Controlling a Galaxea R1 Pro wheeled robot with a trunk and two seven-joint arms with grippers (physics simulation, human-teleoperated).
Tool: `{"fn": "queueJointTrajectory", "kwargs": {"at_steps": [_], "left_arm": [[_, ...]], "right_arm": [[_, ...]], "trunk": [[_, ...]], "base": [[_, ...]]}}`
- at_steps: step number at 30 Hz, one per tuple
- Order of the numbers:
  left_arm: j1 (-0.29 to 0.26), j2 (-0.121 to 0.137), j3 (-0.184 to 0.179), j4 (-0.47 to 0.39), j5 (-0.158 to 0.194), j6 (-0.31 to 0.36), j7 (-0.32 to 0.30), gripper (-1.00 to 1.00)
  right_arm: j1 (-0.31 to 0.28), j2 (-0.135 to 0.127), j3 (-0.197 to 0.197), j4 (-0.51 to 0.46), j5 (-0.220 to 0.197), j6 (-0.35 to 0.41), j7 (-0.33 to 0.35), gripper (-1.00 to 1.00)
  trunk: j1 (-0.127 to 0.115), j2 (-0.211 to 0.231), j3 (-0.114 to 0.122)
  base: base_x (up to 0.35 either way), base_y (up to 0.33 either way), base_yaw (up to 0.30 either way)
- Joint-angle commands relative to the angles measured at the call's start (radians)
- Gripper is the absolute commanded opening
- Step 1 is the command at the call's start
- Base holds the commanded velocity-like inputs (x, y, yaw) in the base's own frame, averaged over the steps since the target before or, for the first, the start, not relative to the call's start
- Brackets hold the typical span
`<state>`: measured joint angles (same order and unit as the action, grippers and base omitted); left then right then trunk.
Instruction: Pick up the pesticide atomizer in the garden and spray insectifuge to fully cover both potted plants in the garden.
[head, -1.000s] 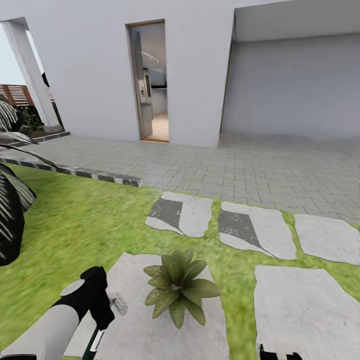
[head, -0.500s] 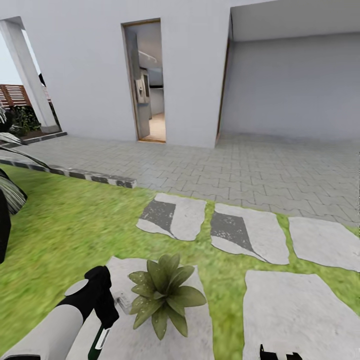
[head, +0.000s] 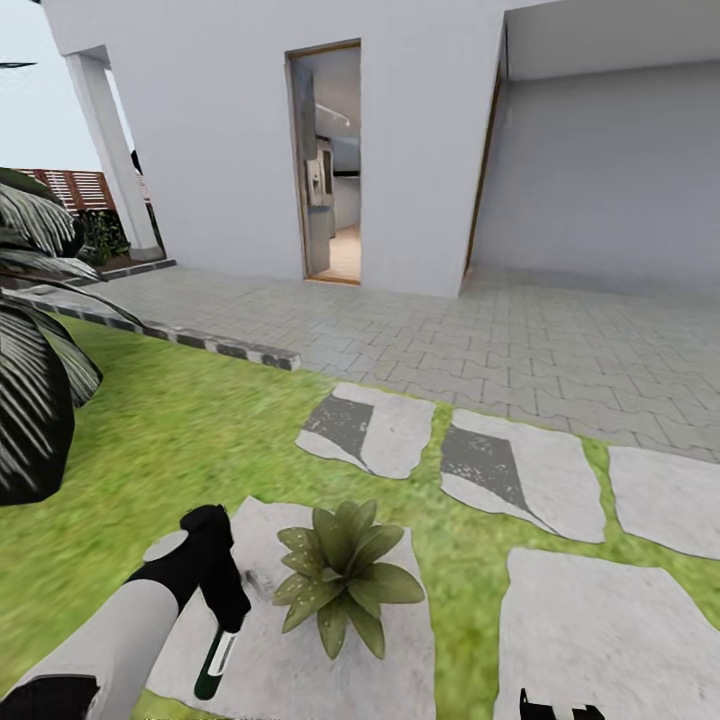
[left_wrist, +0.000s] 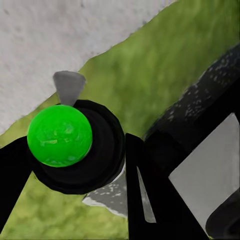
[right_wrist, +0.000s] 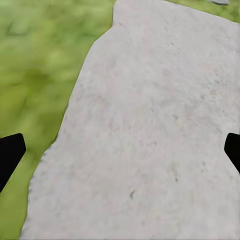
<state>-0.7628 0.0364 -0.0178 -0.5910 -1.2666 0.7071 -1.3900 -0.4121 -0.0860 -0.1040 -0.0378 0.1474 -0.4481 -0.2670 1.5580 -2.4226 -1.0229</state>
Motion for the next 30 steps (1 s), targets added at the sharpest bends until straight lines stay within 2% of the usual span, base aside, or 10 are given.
{"fn": "queueJointTrajectory", "kwargs": {"at_steps": [1, 3, 5, 11, 24, 30], "left_arm": [[-0.008, -0.001, -0.002, -0.001, -0.021, 0.011, -0.034, -1.00], [-0.018, -0.010, -0.002, -0.003, -0.080, 0.011, -0.089, -1.00], [-0.021, -0.014, -0.001, -0.004, -0.109, 0.013, -0.105, -1.00], [-0.044, -0.013, 0.002, -0.017, -0.115, 0.015, -0.110, -1.00], [-0.046, -0.013, 0.005, -0.024, -0.115, 0.030, -0.109, -1.00], [-0.043, -0.012, 0.007, -0.024, -0.115, 0.032, -0.109, -1.00]], "right_arm": [[-0.001, 0.000, -0.008, 0.001, 0.011, -0.003, -0.003, 1.00], [-0.001, -0.001, -0.008, 0.002, 0.011, -0.003, -0.003, 1.00], [-0.001, -0.001, -0.008, 0.002, 0.011, -0.003, -0.003, 1.00], [-0.001, -0.003, -0.008, 0.001, 0.011, -0.003, -0.003, 1.00], [-0.001, -0.002, -0.008, 0.001, 0.011, -0.003, -0.003, 1.00], [-0.001, 0.000, -0.008, 0.001, 0.011, -0.003, -0.003, 1.00]], "trunk": [[0.000, 0.000, -0.001], [0.000, 0.000, -0.001], [0.000, 0.000, -0.001], [0.000, 0.000, -0.001], [0.000, 0.000, -0.001], [0.000, 0.000, -0.001]], "base": [[0.000, 0.000, 0.052], [0.000, 0.000, 0.019], [0.000, 0.000, 0.003], [0.000, -0.068, 0.000], [0.000, -0.267, 0.000], [0.000, -0.273, 0.191]]}}
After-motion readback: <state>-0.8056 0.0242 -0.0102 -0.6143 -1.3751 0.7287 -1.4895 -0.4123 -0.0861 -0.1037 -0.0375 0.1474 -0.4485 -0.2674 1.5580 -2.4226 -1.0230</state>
